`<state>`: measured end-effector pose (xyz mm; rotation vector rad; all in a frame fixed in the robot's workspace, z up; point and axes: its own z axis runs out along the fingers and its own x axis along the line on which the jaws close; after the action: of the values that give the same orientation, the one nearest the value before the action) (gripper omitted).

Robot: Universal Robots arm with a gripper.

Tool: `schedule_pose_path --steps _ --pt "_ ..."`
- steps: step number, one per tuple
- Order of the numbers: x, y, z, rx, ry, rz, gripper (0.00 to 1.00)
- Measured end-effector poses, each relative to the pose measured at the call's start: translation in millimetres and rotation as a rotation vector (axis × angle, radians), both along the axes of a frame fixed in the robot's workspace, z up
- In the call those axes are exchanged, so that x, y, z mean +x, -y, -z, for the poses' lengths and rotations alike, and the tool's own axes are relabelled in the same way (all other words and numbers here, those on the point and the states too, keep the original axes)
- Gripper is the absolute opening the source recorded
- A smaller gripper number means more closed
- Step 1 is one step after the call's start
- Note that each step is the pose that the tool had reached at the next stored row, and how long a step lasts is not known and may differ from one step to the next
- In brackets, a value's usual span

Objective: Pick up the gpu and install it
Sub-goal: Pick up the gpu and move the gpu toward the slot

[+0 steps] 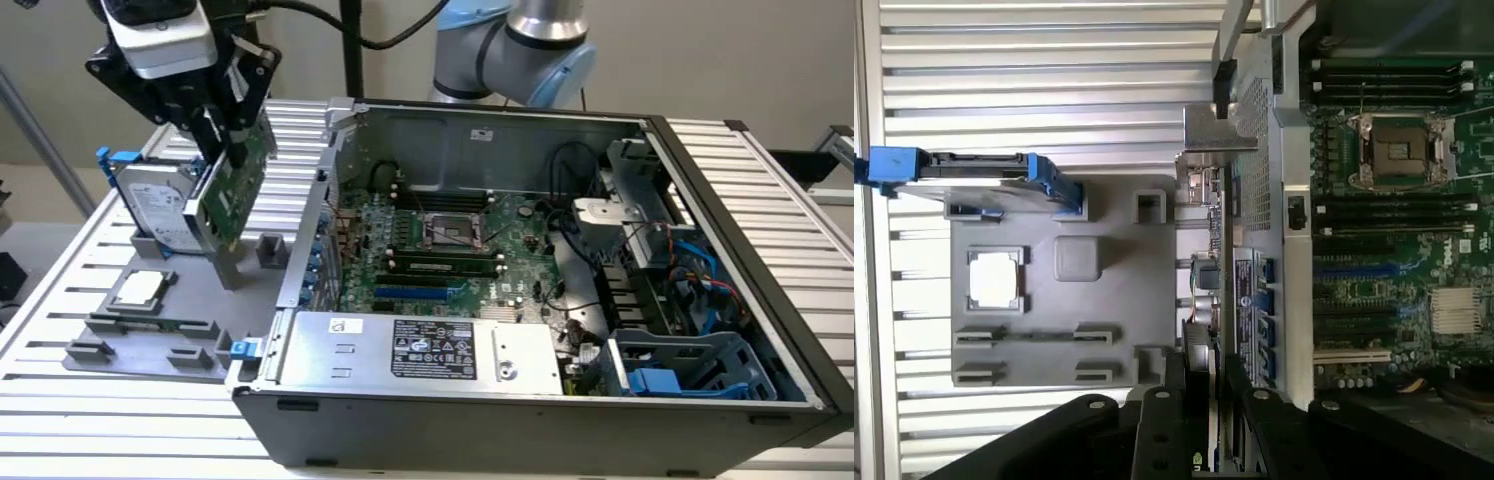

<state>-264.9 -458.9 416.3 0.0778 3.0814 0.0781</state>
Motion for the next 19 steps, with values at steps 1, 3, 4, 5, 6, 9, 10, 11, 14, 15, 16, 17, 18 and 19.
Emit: schedule_pose_path --steps 1,3,4,5,6,9,10,11,14,15,16,17,18,19 --pt "4.5 0.4 -4.8 0.0001 -0.0005 0.000 0.00" --pt "13.5 1.3 -13.7 0.0003 -0.0018 0.000 0.00" --pt "18.0 1.7 -18.2 0.0005 -0.0025 0.000 0.00" --pt "22.5 2.1 -22.7 0.0007 -0.0033 0.000 0.00" --pt "27.3 2.4 -27.5 0.0006 -0.0045 -0.001 0.00" --pt "41.0 2.6 -37.8 0.0009 -0.0089 -0.001 0.00" --pt "45.5 2.6 -39.2 0.0012 -0.0099 -0.001 0.00" --pt "50.0 2.6 -39.8 0.0011 -0.0109 -0.001 0.00" --pt "63.6 2.6 -39.9 0.0021 -0.0124 -0.001 0.00" --pt "68.1 2.6 -40.0 0.0021 -0.0127 -0.001 0.00" --pt "72.5 2.6 -39.9 0.0022 -0.0129 -0.001 0.00" --pt "77.1 2.7 -39.8 0.0022 -0.0133 -0.001 0.00" --pt "81.7 2.7 -39.6 0.0022 -0.0136 -0.001 0.00" --pt "86.3 2.7 -39.0 0.0022 -0.0140 -0.001 0.00"
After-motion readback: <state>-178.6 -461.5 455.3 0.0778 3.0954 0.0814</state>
